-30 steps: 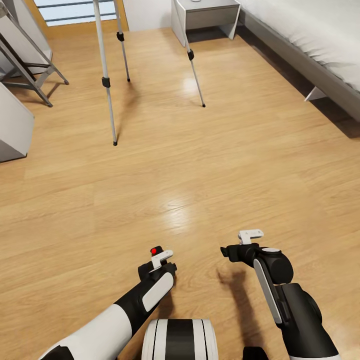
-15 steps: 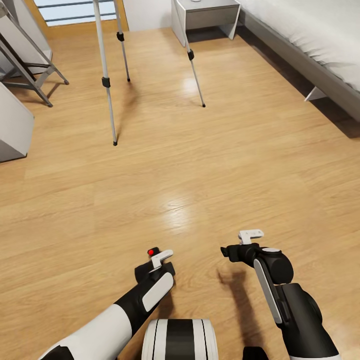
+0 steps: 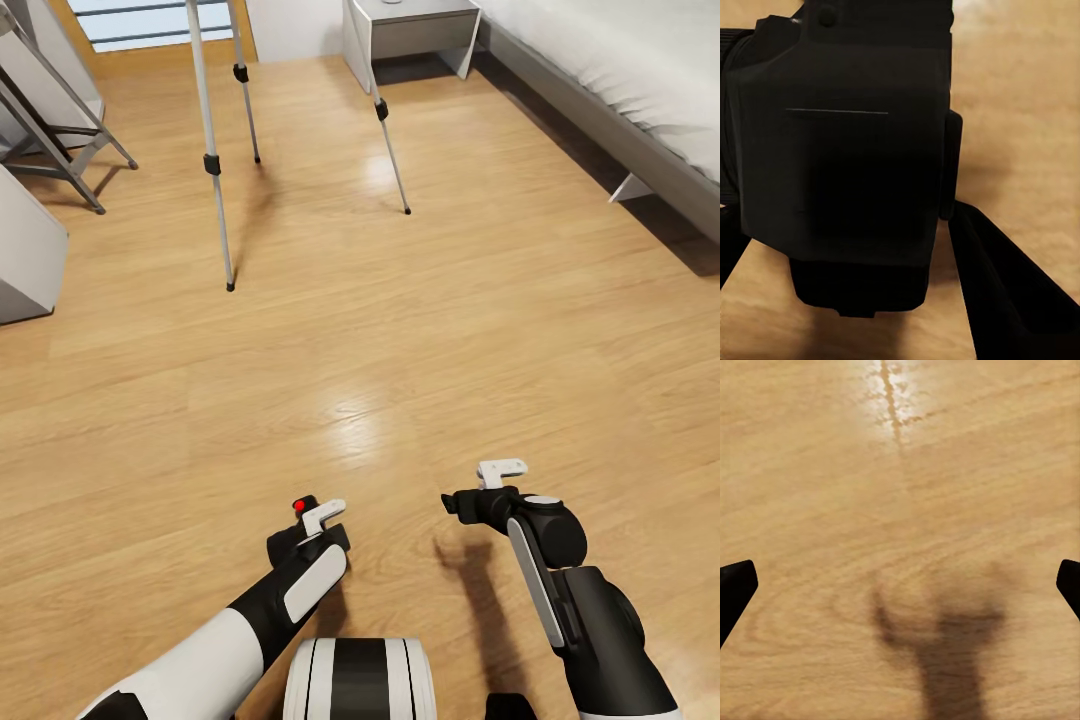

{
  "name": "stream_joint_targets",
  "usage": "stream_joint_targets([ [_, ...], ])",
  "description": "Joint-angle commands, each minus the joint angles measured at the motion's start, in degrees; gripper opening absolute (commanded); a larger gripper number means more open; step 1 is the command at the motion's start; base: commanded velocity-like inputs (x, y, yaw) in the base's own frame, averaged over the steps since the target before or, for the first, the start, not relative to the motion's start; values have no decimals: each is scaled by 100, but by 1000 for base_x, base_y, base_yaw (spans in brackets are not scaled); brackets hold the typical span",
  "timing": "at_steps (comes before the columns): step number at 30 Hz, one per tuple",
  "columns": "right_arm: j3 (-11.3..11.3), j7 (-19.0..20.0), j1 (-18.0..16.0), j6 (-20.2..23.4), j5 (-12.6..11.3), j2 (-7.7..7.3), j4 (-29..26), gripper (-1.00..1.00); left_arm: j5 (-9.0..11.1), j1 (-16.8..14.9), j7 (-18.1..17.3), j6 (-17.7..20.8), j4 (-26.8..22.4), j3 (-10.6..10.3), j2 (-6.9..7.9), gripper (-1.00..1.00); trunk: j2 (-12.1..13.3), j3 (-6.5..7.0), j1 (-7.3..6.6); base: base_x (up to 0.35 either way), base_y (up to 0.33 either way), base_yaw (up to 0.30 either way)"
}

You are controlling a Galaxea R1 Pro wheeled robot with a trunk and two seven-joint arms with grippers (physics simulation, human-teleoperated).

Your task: Attach the digital camera to the camera tripod in the bedroom.

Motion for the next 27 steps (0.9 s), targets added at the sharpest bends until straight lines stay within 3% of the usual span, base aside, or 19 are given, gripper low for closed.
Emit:
stream_joint_targets([
  [1,4,15,-3,25,5,-3,-6,100,-14,-5,40,49,-9,-22,4,-100,-1,-3,-1,0,0,0],
  [4,4,15,-3,25,5,-1,-6,100,-13,-5,59,49,-9,-22,1,-100,-1,-3,-1,0,0,0],
  [27,-34,15,-3,25,-45,-13,-10,100,-84,39,244,59,-168,-39,55,-100,29,506,-60,0,0,0],
])
